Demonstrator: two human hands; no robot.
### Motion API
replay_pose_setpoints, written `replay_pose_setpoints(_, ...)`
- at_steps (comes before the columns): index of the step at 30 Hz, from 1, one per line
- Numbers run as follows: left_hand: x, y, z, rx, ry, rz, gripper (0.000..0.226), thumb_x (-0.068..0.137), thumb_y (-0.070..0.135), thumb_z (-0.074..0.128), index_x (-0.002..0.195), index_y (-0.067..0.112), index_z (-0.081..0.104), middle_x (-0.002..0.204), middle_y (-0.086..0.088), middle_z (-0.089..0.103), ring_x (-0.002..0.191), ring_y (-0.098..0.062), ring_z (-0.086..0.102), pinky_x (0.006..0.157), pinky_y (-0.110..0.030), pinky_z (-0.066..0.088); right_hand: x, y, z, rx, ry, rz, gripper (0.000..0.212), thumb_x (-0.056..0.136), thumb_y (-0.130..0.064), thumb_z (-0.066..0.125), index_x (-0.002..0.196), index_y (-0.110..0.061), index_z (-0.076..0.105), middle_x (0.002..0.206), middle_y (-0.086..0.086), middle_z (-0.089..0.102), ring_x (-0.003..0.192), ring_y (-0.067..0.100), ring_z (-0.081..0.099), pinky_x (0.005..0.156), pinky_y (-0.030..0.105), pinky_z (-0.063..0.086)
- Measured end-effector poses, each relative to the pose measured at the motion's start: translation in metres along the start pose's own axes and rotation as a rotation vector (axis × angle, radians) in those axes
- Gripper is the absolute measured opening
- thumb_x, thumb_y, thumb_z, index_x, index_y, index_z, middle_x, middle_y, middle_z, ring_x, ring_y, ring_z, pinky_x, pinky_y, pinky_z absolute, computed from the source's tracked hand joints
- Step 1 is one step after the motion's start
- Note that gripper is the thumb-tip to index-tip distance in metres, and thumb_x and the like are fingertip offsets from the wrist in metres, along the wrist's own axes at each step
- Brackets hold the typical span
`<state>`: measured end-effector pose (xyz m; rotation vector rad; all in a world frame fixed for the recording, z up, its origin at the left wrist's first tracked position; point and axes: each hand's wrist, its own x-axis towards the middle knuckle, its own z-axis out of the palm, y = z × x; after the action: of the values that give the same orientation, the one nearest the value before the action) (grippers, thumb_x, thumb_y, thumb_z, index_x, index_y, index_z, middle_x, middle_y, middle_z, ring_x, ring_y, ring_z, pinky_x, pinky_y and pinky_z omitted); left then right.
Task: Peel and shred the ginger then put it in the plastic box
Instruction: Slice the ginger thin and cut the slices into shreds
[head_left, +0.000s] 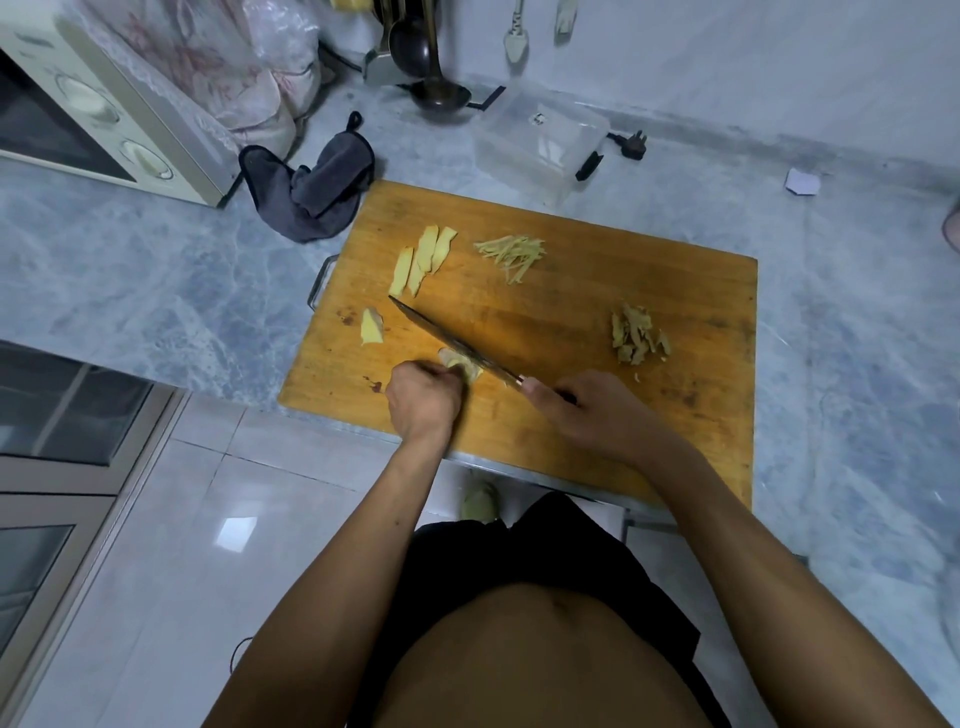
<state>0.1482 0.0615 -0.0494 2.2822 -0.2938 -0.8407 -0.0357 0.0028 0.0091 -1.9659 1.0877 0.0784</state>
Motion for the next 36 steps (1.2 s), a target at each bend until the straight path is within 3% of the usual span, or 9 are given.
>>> replay_pose_setpoints(14, -0.009, 0.015, 0.025, -0.098, 0.088, -0.06, 0.015, 0.087, 0.022, 0.069, 0.096, 0.014, 0.077, 0.101, -0.011, 0.073, 0.095, -0.032, 0.066, 0.075, -0.025, 0.045, 0.024, 0.006, -0.035, -0.107, -0.076, -0.015, 0.064, 0.098, -0.065, 0.035, 0.063, -0.013, 0.047, 0.057, 0.003, 0.043, 0.051, 0.016, 0.043, 0.058, 0.031, 0.035)
replay_pose_setpoints(17, -0.018, 0.012, 0.025, 0.021, 0.121, 0.105, 0.021, 0.09, 0.023, 0.066, 0.105, 0.01, 0.07, 0.106, -0.013, 0.071, 0.1, -0.033, 0.064, 0.079, -0.029, 0.046, 0.023, 0.008, -0.034, -0.124, -0.125, -0.01, 0.067, 0.099, -0.066, 0.029, 0.064, -0.012, 0.049, 0.059, 0.004, 0.05, 0.052, 0.016, 0.05, 0.06, 0.029, 0.04)
replay_pose_setpoints(21, -0.02, -0.002, 0.025, 0.304, 0.173, 0.501, 0.021, 0.096, 0.021, 0.055, 0.111, 0.011, 0.065, 0.117, -0.012, 0.055, 0.101, -0.033, 0.056, 0.078, -0.035, 0.046, 0.022, 0.013, -0.031, -0.139, -0.146, -0.01, 0.068, 0.101, -0.063, 0.026, 0.062, -0.011, 0.046, 0.059, 0.006, 0.051, 0.052, 0.015, 0.051, 0.055, 0.029, 0.037)
replay_pose_setpoints(24, -0.014, -0.017, 0.025, 0.415, 0.172, 0.765, 0.017, 0.093, 0.013, 0.06, 0.104, 0.008, 0.072, 0.115, -0.01, 0.062, 0.107, -0.031, 0.056, 0.072, -0.037, 0.052, 0.025, 0.02, -0.031, -0.11, -0.17, -0.04, 0.069, 0.101, -0.063, 0.025, 0.056, -0.013, 0.039, 0.05, 0.003, 0.043, 0.036, 0.005, 0.042, 0.053, 0.028, 0.032)
replay_pose_setpoints(26, -0.008, -0.026, 0.025, 0.467, 0.19, 0.898, 0.016, 0.09, 0.011, 0.066, 0.103, 0.005, 0.073, 0.111, -0.011, 0.066, 0.105, -0.032, 0.06, 0.072, -0.037, 0.055, 0.029, 0.023, -0.035, -0.096, -0.182, -0.046, 0.072, 0.101, -0.064, 0.022, 0.057, -0.011, 0.042, 0.053, 0.007, 0.046, 0.041, 0.011, 0.049, 0.057, 0.03, 0.038)
replay_pose_setpoints(28, -0.004, -0.032, 0.026, 0.502, 0.188, 0.991, 0.018, 0.091, 0.013, 0.067, 0.105, 0.004, 0.072, 0.112, -0.011, 0.067, 0.106, -0.029, 0.061, 0.077, -0.034, 0.054, 0.032, 0.023, -0.04, -0.092, -0.198, -0.034, 0.073, 0.1, -0.065, 0.021, 0.066, -0.008, 0.052, 0.061, 0.01, 0.055, 0.058, 0.024, 0.059, 0.067, 0.033, 0.046)
replay_pose_setpoints(30, -0.001, -0.034, 0.026, 0.495, 0.189, 1.037, 0.018, 0.091, 0.013, 0.067, 0.106, 0.004, 0.071, 0.112, -0.009, 0.067, 0.107, -0.025, 0.06, 0.077, -0.032, 0.054, 0.034, 0.023, -0.044, -0.089, -0.229, -0.019, 0.075, 0.101, -0.063, 0.021, 0.074, -0.005, 0.061, 0.065, 0.005, 0.064, 0.067, 0.027, 0.065, 0.069, 0.03, 0.047)
replay_pose_setpoints(32, 0.003, -0.036, 0.027, 0.461, 0.189, 1.048, 0.019, 0.092, 0.013, 0.066, 0.109, 0.006, 0.071, 0.111, -0.008, 0.067, 0.106, -0.025, 0.061, 0.072, -0.032, 0.055, 0.035, 0.021, -0.045, -0.102, -0.243, -0.032, 0.078, 0.102, -0.061, 0.022, 0.075, -0.002, 0.065, 0.066, 0.004, 0.065, 0.064, 0.024, 0.063, 0.069, 0.03, 0.046)
replay_pose_setpoints(36, 0.006, -0.037, 0.031, 0.453, 0.198, 1.084, 0.022, 0.092, 0.014, 0.065, 0.112, 0.012, 0.073, 0.11, -0.008, 0.065, 0.105, -0.026, 0.06, 0.064, -0.03, 0.052, 0.035, 0.019, -0.041, -0.151, -0.19, -0.094, 0.07, 0.102, -0.062, 0.024, 0.057, -0.011, 0.042, 0.051, 0.006, 0.044, 0.042, 0.016, 0.046, 0.053, 0.032, 0.039)
